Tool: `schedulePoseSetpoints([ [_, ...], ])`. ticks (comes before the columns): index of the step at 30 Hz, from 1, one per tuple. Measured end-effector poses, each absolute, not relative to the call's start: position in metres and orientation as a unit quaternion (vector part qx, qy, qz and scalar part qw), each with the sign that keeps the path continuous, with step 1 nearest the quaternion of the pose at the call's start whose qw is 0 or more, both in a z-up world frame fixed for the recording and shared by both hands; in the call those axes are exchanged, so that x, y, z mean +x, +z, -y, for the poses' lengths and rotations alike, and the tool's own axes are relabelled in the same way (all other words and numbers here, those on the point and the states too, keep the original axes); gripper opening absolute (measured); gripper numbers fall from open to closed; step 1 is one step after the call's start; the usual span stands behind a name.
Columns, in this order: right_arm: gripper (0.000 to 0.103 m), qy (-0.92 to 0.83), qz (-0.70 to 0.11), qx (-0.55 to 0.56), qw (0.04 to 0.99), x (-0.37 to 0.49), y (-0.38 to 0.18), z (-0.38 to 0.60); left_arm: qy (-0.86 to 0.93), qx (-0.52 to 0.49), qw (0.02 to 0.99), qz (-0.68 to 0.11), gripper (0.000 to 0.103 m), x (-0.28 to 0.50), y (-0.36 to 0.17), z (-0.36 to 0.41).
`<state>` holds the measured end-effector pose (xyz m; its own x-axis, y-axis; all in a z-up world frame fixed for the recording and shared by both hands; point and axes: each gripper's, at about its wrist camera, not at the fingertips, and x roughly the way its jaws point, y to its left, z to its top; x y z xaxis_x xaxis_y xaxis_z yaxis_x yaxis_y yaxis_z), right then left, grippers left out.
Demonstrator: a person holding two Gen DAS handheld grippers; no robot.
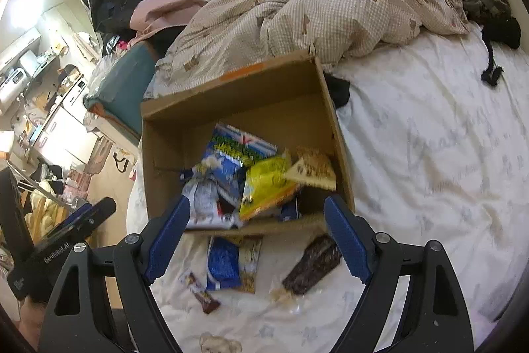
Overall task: Organize snacks
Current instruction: 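Withdraw both tools from the box toward the snacks on the sheet, then grasp the brown-and-white bar with the left tool while the right tool grasps the jerky pack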
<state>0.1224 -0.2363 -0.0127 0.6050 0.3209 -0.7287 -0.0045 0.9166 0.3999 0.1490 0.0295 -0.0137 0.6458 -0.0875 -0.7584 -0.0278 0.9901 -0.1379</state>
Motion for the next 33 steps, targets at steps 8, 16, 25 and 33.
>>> schedulePoseSetpoints([
  [8,0.087,0.091,-0.447,0.206,0.866,0.093,-0.022,0.236,-0.017,-0.073,0.885,-0.46,0.101,0.121,-0.034,-0.033],
  [16,0.09,0.064,-0.475,0.231,0.847,0.08,-0.043,0.25,0.003,-0.07,0.874,-0.481,0.101,0.106,-0.048,-0.037],
  [25,0.09,0.052,-0.502,0.269,0.82,0.077,-0.063,0.273,0.057,-0.147,0.818,-0.553,0.1,0.116,-0.095,-0.064],
  [33,0.09,0.048,-0.504,0.297,0.81,0.083,-0.067,0.278,0.019,-0.174,0.754,-0.633,0.074,0.128,-0.156,-0.03],
])
